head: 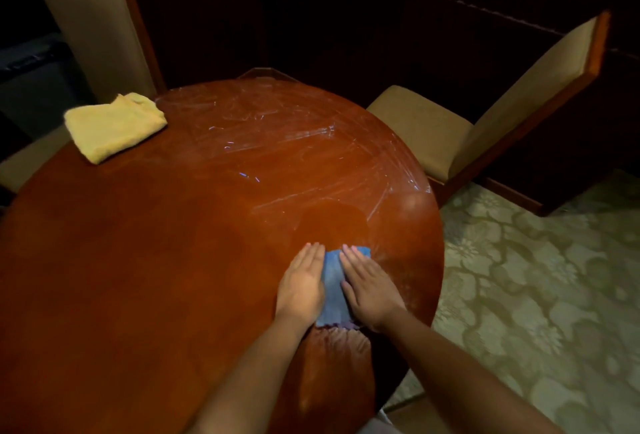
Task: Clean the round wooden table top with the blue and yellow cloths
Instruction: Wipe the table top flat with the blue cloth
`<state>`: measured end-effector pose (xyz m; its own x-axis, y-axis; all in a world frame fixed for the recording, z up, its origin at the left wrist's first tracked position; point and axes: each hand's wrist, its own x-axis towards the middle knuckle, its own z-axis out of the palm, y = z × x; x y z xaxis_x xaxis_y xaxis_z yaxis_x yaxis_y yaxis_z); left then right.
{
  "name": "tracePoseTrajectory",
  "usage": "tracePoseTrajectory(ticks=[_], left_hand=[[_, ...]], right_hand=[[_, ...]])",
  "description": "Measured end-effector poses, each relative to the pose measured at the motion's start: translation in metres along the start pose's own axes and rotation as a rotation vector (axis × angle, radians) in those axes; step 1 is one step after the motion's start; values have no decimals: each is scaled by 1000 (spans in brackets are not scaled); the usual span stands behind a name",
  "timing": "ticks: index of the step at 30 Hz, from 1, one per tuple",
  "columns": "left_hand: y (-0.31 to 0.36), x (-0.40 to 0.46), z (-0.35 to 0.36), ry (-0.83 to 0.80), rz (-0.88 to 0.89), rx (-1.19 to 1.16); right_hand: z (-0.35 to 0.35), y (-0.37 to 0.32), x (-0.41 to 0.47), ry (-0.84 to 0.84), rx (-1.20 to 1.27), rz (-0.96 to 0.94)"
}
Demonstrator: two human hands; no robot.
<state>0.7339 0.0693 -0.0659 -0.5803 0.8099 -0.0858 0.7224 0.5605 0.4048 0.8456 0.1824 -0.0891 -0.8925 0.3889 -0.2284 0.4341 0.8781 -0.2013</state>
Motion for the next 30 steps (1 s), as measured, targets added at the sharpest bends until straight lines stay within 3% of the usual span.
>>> tracePoseTrajectory(ticks=[3,7,10,19,24,30], left_hand=[[8,1,15,-115,-30,97],[12,13,19,-14,-17,254],[11,30,21,-141,10,295],[18,131,19,-160,152,523],[23,178,14,-143,165,540],[32,174,15,-194,127,429]], right_hand=[[1,-3,4,-48,3,40],[-3,0,13,23,12,114],[-5,9,22,30,26,100],[-25,61,95,85,-39,133],[-37,86,137,88,-19,118],[-40,84,136,45,1,121]])
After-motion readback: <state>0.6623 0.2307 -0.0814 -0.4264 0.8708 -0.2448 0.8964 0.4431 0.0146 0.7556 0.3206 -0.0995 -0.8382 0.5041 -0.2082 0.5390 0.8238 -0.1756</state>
